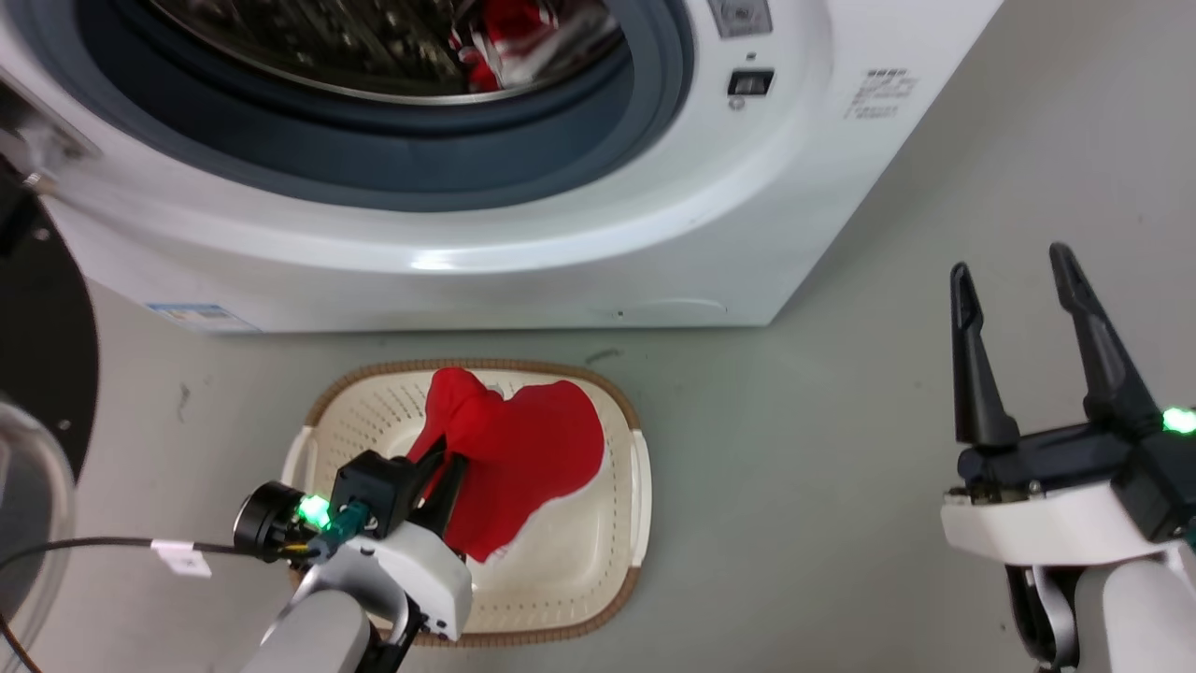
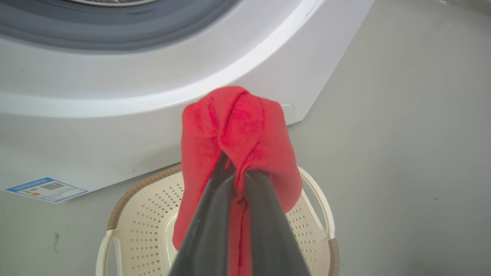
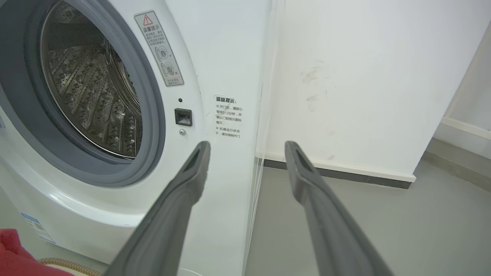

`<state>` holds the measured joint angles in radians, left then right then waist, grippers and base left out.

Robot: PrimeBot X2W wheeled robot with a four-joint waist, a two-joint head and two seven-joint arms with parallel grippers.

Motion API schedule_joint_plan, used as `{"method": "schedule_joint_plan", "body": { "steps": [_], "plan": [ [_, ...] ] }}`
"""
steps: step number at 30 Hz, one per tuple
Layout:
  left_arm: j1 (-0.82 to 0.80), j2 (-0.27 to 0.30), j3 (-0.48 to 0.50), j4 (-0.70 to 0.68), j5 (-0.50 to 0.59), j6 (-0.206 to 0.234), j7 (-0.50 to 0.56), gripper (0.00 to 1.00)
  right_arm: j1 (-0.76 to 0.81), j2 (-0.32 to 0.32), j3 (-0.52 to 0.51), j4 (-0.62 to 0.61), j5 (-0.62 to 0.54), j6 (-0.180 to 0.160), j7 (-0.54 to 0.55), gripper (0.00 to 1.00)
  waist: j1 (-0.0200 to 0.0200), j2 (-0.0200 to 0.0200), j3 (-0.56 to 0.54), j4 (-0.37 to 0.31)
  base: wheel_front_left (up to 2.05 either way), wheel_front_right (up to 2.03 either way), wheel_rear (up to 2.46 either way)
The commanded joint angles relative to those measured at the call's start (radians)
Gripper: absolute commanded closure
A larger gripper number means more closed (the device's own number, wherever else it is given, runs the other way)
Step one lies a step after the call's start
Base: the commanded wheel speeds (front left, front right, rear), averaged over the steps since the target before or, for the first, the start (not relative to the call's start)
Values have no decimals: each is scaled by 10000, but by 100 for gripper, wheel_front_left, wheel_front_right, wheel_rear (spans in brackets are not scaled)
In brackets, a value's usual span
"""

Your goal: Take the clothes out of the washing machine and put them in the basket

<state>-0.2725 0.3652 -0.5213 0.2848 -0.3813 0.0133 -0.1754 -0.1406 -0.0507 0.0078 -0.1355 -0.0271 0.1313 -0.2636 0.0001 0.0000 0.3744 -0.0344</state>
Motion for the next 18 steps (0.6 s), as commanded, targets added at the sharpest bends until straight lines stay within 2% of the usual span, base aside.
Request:
{"method": "schedule_joint_plan", "body": {
  "steps": [1,10,18],
  "plan": [
    [-371,-84,-35,521,52,-124,-182,100,-253,11,-20,-87,10,-10,-17,0,-1,0,770,-182,0,0,0],
    [-2650,-1024,-561,4892,532,-799,-706,100,-1087,10,-136,-456,141,-10,-19,0,-1,0,2581,-493,0,0,0],
    [-4430,-1665,-861,8041,642,-1067,-662,100,-1606,13,-365,-718,94,-10,-19,0,-1,0,3837,-559,0,0,0]
  ]
}}
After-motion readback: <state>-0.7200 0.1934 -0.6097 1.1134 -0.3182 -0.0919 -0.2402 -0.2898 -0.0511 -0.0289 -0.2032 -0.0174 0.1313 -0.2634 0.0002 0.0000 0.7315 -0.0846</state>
